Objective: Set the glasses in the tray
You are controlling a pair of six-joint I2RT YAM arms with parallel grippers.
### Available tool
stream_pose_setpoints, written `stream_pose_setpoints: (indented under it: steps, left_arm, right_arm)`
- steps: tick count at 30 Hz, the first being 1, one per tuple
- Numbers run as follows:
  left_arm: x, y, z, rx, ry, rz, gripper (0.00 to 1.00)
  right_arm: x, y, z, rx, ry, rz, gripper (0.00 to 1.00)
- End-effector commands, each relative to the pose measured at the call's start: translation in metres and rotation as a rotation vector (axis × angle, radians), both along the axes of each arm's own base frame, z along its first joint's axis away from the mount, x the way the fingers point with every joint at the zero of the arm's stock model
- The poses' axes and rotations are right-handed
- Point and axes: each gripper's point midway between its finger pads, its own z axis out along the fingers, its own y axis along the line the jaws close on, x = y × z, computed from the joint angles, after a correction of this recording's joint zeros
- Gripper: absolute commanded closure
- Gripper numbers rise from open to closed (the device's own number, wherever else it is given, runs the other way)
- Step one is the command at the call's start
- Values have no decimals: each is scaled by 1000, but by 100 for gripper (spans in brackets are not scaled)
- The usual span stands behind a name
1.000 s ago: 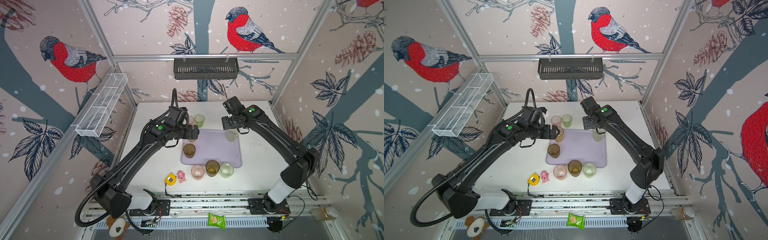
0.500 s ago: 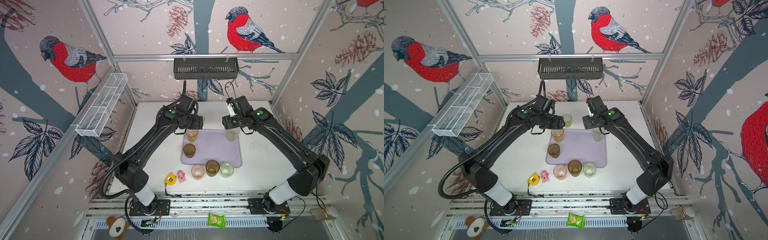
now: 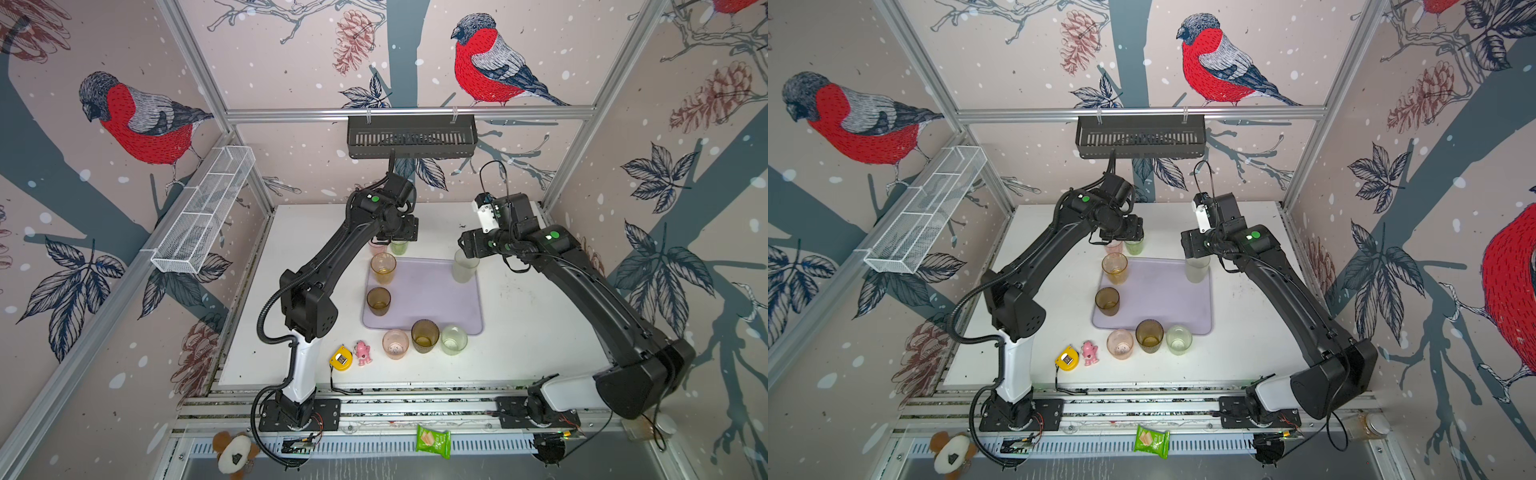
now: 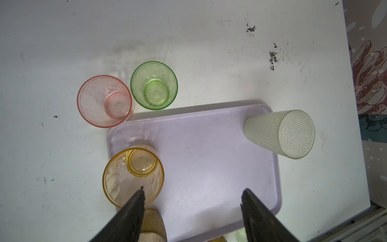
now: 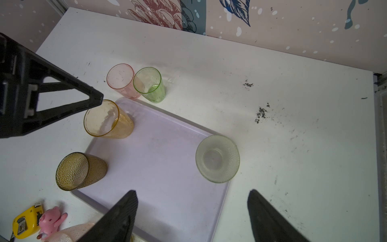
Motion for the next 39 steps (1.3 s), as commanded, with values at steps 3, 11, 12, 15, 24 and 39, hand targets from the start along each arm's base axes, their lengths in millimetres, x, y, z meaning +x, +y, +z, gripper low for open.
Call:
stream_pose_setpoints:
  steps: [3, 11, 12, 15, 24, 39]
  left_arm:
    - [7, 0, -17, 61, 47, -5, 31]
    - [26, -15, -39, 45, 27, -28, 36]
    - [28, -17, -43, 43, 28, -34, 37]
    - [36, -22, -48, 39, 9, -50, 39]
    - [52, -21, -68, 69, -14, -78, 41]
    - [73, -26, -85, 85, -67, -115, 46]
  right_arm:
    - [3, -1, 8, 15, -44, 27, 13]
    - [3, -10, 17, 27, -89, -4, 9]
    - [2, -11, 17, 28, -90, -7, 8]
    - [-1, -13, 14, 31, -86, -20, 8]
    - [-1, -22, 8, 23, -77, -72, 5]
    - [-1, -29, 10, 18, -78, -115, 4]
